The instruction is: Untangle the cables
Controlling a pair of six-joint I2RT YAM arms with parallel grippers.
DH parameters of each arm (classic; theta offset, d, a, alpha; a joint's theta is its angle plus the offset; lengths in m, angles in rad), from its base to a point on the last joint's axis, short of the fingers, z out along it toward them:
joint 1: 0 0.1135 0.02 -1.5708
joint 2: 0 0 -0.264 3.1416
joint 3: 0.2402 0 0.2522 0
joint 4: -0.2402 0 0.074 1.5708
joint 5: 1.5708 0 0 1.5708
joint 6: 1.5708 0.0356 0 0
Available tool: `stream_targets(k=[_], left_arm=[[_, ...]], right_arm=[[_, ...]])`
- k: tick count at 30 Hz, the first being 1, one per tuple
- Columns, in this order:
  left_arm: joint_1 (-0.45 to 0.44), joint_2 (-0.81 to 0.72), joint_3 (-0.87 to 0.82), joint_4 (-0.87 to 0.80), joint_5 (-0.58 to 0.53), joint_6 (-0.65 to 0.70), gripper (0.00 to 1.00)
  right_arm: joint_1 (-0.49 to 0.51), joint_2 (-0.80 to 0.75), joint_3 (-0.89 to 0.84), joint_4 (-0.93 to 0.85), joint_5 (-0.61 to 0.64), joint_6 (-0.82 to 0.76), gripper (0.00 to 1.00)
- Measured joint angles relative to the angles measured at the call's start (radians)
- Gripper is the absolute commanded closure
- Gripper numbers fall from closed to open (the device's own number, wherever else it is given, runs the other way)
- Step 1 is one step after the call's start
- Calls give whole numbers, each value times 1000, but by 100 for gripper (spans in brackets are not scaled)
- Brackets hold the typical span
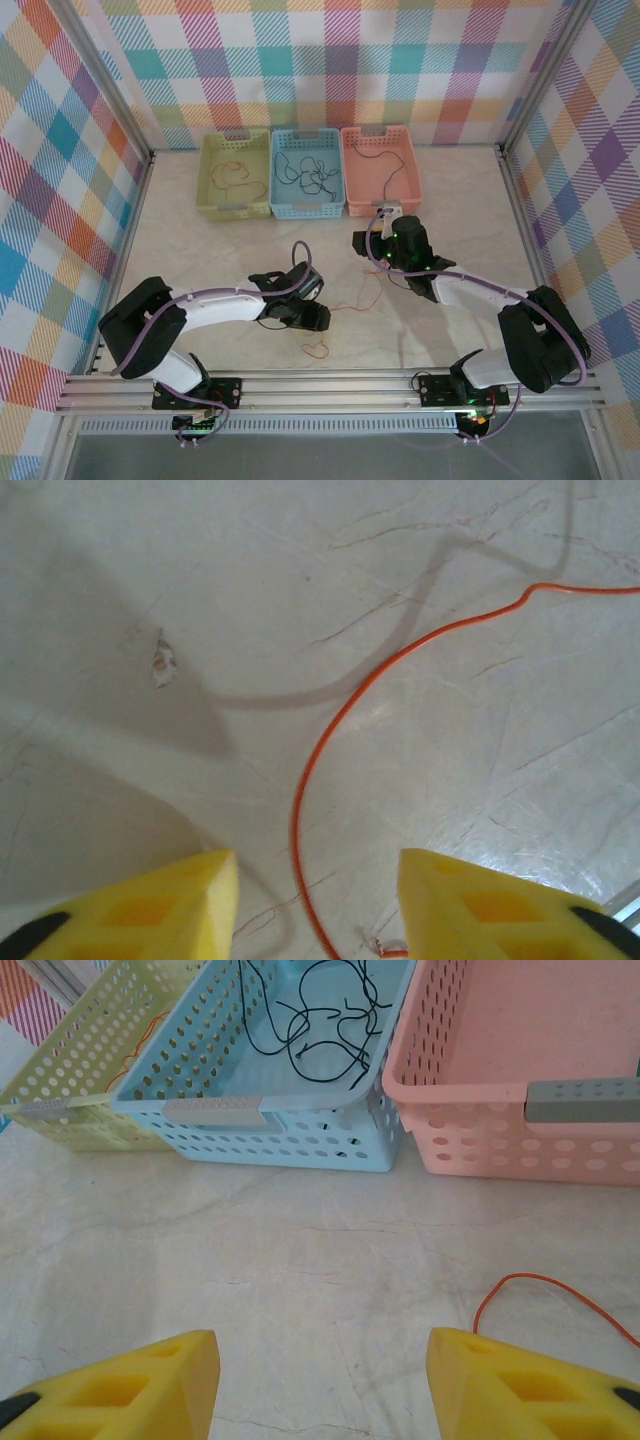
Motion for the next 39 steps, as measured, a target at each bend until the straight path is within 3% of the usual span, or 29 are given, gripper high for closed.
stream_targets(k=[2,5,9,14,21,33,39], left_arm=[[-2,4,10,0,-2,-3,88],[-4,5,26,2,-4,2,100],[-4,-20,56,-22,-46,19,100],[3,-179,139,-132,-133,78,100],[116,-323,419,-319,-135,200,100],[241,-293,970,-678,-71,362,100],[274,-245,1046,-757,-32,394,100]], right_arm=[[0,-1,-1,0,0,-1,42],[0,-9,-6,-3,0,-1,42],[0,-32,-13,-2,-1,-6,42],[0,-98,-42,26,-88,-63,40],[0,-156,-50,87,-256,-177,31],[10,-48,68,90,-571,-476,21],[86,74,158,27,-710,-668,21]])
